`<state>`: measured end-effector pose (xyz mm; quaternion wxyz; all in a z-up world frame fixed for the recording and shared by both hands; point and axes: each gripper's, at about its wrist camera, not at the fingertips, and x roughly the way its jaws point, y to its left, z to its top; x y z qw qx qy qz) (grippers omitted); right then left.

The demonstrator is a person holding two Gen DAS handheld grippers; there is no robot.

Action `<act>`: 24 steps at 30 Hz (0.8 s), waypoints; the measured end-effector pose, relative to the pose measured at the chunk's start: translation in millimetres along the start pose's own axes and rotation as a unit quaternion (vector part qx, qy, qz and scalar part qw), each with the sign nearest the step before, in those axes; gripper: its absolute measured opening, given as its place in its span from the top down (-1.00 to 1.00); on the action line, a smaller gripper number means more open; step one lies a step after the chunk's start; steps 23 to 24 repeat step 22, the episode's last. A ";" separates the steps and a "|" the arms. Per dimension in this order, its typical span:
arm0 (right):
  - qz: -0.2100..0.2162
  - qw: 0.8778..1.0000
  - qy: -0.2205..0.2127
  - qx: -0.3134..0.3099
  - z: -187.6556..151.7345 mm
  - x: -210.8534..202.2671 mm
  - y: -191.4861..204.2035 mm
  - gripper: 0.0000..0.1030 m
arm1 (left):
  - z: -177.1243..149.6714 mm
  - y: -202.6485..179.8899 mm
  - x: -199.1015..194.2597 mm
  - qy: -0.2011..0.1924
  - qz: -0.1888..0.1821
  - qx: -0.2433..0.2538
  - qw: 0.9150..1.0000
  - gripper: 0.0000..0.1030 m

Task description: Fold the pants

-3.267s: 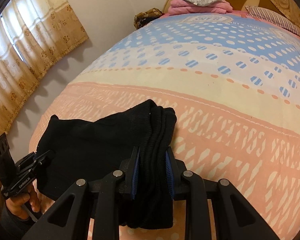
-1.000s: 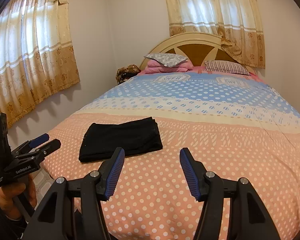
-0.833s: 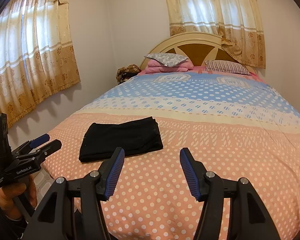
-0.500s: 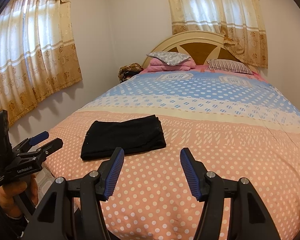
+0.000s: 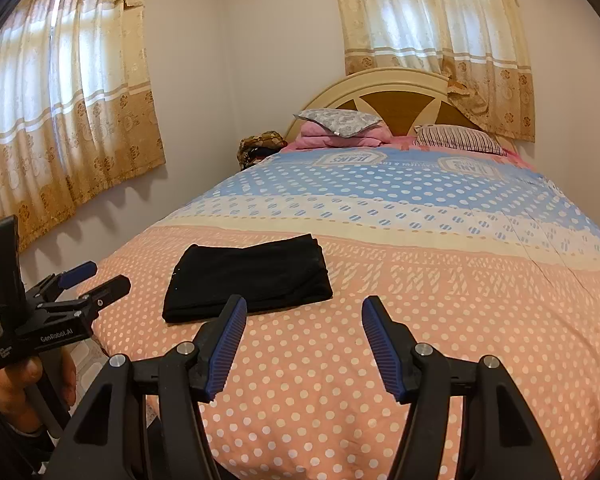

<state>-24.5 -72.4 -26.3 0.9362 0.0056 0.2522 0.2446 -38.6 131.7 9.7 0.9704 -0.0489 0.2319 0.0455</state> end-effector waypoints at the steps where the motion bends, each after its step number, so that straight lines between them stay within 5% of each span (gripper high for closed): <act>1: 0.000 1.000 0.001 -0.001 -0.4 0.5 0.7 -0.20 | 0.2 -0.2 -0.9 -0.003 0.001 0.002 1.000 -1.00; 24: 0.005 1.000 0.010 -0.010 -6.3 5.4 7.4 -0.20 | -4.5 -6.4 1.6 -0.006 0.020 0.024 0.999 -1.00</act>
